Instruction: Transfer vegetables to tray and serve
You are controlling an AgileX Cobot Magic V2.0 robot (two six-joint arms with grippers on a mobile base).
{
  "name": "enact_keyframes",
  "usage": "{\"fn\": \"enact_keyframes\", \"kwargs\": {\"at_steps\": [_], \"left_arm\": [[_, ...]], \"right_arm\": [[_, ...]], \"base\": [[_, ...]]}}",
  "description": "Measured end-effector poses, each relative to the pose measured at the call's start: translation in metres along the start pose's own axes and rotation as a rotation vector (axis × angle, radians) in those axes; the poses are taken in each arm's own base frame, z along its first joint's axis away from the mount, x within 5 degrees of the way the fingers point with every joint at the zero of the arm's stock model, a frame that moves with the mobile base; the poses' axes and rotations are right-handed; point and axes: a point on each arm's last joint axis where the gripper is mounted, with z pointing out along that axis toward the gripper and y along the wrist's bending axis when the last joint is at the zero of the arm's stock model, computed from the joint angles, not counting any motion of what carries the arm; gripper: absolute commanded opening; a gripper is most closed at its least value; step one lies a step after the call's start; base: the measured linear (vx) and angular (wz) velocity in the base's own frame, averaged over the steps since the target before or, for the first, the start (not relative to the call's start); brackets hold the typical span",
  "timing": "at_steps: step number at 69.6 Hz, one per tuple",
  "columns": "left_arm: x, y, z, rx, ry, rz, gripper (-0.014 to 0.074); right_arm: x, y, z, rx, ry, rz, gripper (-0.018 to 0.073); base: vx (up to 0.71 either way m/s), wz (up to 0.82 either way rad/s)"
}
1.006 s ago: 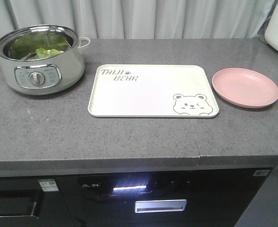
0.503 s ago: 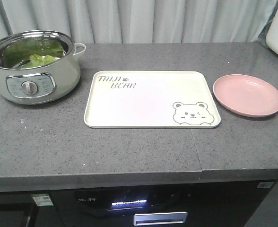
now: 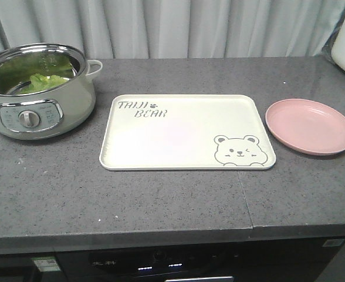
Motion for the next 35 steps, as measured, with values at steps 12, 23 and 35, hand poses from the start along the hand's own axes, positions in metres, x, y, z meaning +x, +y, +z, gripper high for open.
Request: {"fn": "enact_keyframes", "kwargs": {"at_steps": [12, 23, 35], "left_arm": [[0.0000, 0.0000, 0.0000, 0.000, 0.000, 0.000, -0.0006], [0.0000, 0.0000, 0.0000, 0.000, 0.000, 0.000, -0.0006], [0.0000, 0.0000, 0.0000, 0.000, 0.000, 0.000, -0.0006]], "right_arm": [[0.0000, 0.0000, 0.0000, 0.000, 0.000, 0.000, -0.0002], [0.0000, 0.0000, 0.0000, 0.000, 0.000, 0.000, -0.0002], [0.0000, 0.0000, 0.0000, 0.000, 0.000, 0.000, -0.0002]], "base": [[0.04, 0.00], [0.04, 0.00], [0.03, 0.01]]}}
